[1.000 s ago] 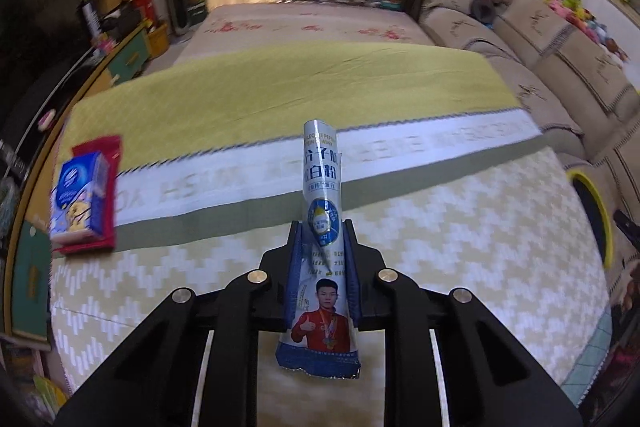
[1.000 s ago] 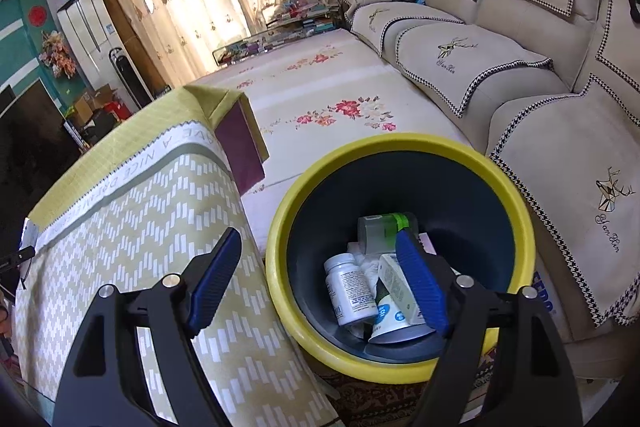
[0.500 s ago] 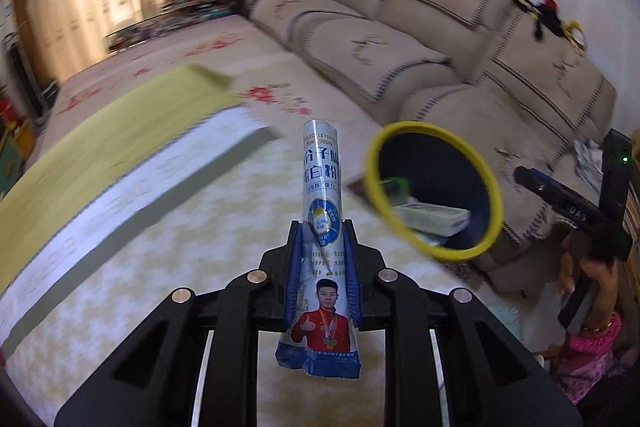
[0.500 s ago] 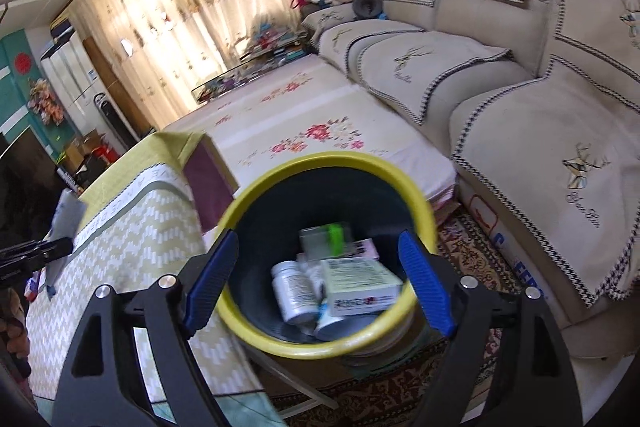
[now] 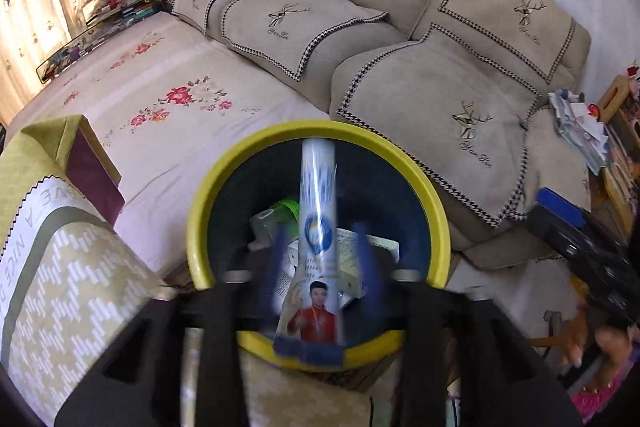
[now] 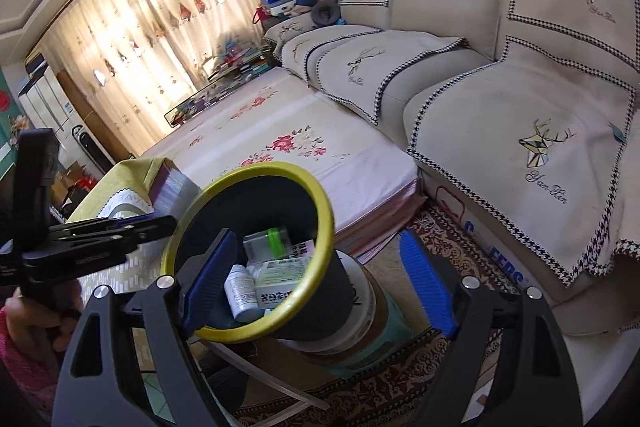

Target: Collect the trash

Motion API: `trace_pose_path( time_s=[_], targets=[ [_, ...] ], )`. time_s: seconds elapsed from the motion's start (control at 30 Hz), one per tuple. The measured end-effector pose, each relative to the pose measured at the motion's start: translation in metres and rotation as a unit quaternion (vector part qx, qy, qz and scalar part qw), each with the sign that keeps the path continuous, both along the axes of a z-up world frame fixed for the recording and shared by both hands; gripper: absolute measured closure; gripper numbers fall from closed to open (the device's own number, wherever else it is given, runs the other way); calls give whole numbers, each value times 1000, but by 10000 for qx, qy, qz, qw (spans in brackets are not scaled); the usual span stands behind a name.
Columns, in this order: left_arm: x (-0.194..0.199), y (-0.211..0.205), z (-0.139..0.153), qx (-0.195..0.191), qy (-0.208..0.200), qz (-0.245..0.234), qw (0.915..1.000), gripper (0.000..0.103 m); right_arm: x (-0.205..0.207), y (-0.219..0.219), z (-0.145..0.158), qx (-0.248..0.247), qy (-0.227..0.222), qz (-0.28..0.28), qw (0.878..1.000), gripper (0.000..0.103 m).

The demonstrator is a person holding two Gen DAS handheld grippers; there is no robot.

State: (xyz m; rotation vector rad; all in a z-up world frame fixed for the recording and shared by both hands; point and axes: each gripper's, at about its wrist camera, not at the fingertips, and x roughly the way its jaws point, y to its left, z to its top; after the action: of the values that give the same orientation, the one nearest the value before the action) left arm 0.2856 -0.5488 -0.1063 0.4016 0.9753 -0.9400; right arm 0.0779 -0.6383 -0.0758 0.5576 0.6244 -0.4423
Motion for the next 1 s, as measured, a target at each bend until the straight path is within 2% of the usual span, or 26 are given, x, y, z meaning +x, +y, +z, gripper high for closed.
trace_pose_path(
  time_s=[0.07, 0.1, 0.17, 0.23, 0.3, 0.37, 0.5, 0.6, 0.63, 0.7, 0.87, 0.93, 1.0],
  targets=[
    [-1, -1, 3, -39, -90, 134, 9999, 35, -3, -1, 1, -7, -19, -13, 10000, 23],
    [0, 6, 5, -66, -103, 178, 9998, 35, -4, 1, 2, -32, -16, -12, 10000, 23],
    [-4, 31, 18, -191, -138, 352, 9991, 30, -6, 8, 4, -113, -21, 53, 9999, 21],
    [-15, 58, 36, -381, -394, 582, 9968, 23, -4, 20, 9, -207, -23, 233, 9995, 19],
    [-30, 96, 55, -520, -816, 802, 9921, 10, 0, 37, 13, -306, -15, 472, 9984, 18],
    [-54, 136, 75, -661, -1285, 1090, 9835, 5, 3, 52, 17, -371, -19, 678, 9970, 16],
    [-85, 216, 98, -782, -1521, 1570, 9727, 5, 4, 91, 26, -665, -44, 1094, 9918, 13],
    [-113, 278, 106, -881, -1602, 2110, 9602, 5, 0, 114, 34, -866, -95, 1258, 9882, 10],
    [-122, 300, 109, -934, -1631, 2343, 9538, 5, -3, 122, 38, -934, -123, 1308, 9869, 10],
    [-143, 342, 117, -980, -1796, 2861, 9361, 5, -9, 134, 45, -1040, -162, 1380, 9848, 8],
    [-185, 413, 132, -929, -2203, 3674, 8988, 5, -29, 166, 63, -1387, -224, 1583, 9774, 7],
    [-204, 436, 136, -957, -2250, 3848, 8900, 5, -40, 176, 72, -1502, -280, 1645, 9745, 7],
    [-217, 450, 140, -1003, -2269, 3929, 8855, 5, -49, 182, 77, -1575, -329, 1657, 9730, 7]
  ],
)
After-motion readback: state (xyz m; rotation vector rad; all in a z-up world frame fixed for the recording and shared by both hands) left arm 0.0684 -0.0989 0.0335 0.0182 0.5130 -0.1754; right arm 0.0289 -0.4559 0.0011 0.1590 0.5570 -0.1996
